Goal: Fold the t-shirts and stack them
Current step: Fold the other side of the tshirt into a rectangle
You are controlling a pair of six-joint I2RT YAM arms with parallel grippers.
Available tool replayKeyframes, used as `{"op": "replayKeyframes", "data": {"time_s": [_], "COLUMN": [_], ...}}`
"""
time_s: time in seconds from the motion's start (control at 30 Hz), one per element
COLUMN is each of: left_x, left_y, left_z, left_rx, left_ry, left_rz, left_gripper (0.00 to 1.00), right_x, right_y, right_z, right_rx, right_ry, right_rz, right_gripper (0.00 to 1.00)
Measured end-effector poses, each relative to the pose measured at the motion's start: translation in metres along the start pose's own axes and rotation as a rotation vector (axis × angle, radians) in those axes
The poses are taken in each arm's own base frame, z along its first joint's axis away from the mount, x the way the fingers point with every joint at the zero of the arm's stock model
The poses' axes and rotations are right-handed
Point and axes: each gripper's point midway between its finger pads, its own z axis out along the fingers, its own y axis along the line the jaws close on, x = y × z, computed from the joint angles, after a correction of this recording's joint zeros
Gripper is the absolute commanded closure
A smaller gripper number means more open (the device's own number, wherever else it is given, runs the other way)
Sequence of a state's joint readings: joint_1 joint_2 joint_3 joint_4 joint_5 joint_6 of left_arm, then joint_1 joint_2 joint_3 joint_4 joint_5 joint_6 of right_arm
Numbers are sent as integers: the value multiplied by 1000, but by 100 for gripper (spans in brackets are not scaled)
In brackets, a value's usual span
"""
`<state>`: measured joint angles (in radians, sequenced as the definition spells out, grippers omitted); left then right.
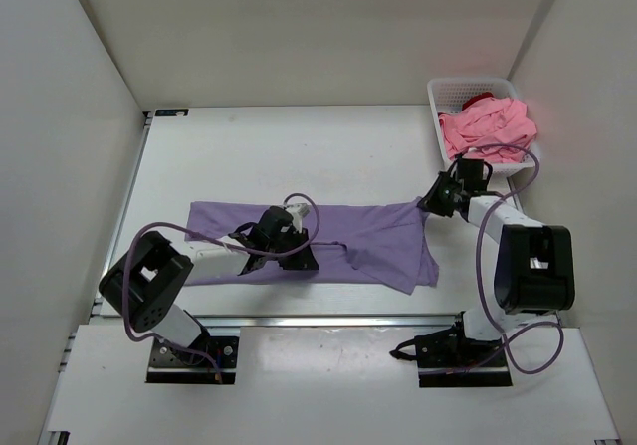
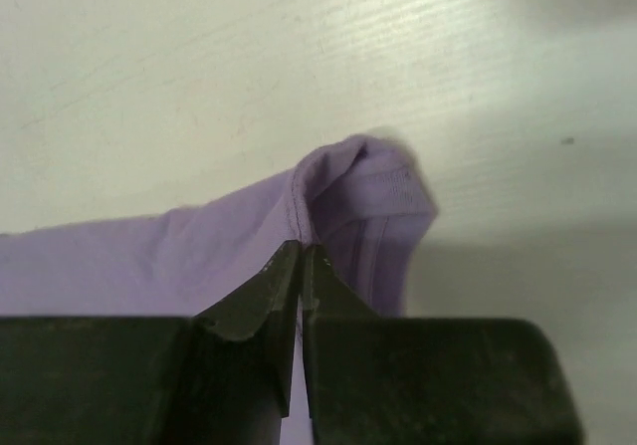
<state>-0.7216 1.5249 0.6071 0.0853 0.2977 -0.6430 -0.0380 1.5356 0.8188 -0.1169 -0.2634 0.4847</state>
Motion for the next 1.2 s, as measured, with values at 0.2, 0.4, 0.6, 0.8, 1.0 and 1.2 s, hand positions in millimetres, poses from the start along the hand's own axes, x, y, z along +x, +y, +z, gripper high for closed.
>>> {"op": "replayKeyframes", "data": {"time_s": [0.2, 0.4, 0.6, 0.8, 1.0, 1.2], "left_x": [6, 6, 9, -10, -29, -26], "left_y": [19, 20, 18, -47, -59, -38], "left_z": [-2, -4, -8, 4, 32, 52], "left_rx": [-33, -31, -47, 52, 66, -2], "left_ry": [9, 1, 11, -15, -67, -62], "left_rz": [-40, -43, -37, 78, 84, 76], "left_gripper": [77, 76, 71, 67, 60, 48], "right_x": [-22, -26, -57, -65, -27, 20], "right_y": [2, -3, 8, 29, 46, 58], "right_z": [13, 27, 24, -15, -65, -86], "right_rx": [8, 25, 34, 1, -103, -196], "right_ry": [-16, 1, -60, -117, -142, -69], "right_rz": [-40, -45, -90, -126, -171, -230], "right_gripper": [100, 83, 68, 72, 72, 72]}}
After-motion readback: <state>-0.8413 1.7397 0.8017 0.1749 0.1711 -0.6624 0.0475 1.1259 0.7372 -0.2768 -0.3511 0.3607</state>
